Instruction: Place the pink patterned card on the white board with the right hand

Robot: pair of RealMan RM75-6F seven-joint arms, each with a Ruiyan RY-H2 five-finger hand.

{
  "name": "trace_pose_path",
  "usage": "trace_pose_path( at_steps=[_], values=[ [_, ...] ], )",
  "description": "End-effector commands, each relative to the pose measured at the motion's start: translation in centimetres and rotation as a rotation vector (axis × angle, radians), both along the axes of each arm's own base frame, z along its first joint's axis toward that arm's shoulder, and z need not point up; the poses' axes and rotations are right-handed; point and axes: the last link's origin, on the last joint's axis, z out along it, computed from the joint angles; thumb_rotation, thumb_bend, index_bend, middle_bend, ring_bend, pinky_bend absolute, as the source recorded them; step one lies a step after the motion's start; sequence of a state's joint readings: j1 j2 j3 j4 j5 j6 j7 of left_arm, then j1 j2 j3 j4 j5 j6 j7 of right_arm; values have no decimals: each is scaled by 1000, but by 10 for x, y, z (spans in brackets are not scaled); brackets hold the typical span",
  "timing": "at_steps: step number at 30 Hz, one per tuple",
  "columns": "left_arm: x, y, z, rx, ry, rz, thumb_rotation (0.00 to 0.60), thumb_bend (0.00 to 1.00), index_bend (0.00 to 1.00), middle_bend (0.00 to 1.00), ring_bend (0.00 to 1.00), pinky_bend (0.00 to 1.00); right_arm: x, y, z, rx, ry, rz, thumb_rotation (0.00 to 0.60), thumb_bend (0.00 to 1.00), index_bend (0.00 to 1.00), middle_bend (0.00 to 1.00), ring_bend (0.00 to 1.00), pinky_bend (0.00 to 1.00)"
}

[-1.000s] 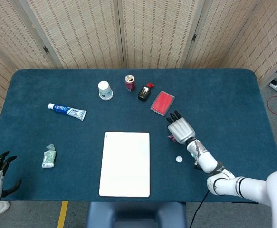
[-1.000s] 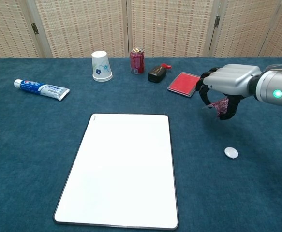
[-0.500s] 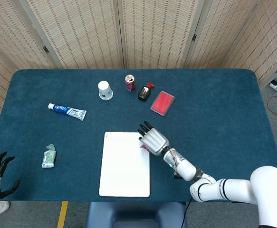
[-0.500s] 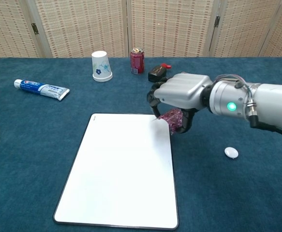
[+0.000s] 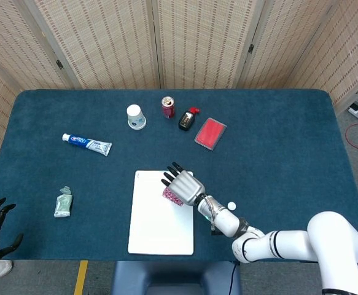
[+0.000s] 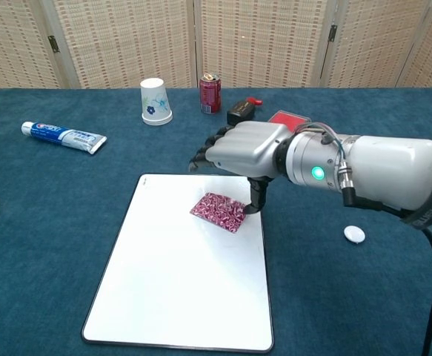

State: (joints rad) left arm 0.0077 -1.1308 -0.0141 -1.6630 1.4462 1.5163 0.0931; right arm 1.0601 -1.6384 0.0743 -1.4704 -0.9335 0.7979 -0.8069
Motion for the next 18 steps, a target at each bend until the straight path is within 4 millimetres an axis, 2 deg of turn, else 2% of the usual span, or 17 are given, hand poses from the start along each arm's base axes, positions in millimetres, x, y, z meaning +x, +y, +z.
trace_pose_path(
  at_steps=[1,5,8,13,18],
  values=[
    [0,0,0,-1,0,-3,600,343,217,121,166,0,-2,1,3,-4,-6,-9,600,247,42,116,10,0],
    [1,1,0,1,-2,-6,600,343,217,120,166,0,-8,4,13,-9,-21,-20,600,247,21,112,13,0],
    [0,1,1,2,-3,-5,600,343,216,120,166,0,-17,9,28,-26,-42,-23,600,246,30,112,18,0],
    [0,1,-1,-1,-6,-8,600,343,217,120,166,0,-44,22,61,-71,-76,-44,600,248,137,119,33,0],
    [4,3,-3,-6,-11,-24,600,343,217,120,166,0,-81,39,84,-92,-52,-85,600,248,222,126,37,0]
  ],
)
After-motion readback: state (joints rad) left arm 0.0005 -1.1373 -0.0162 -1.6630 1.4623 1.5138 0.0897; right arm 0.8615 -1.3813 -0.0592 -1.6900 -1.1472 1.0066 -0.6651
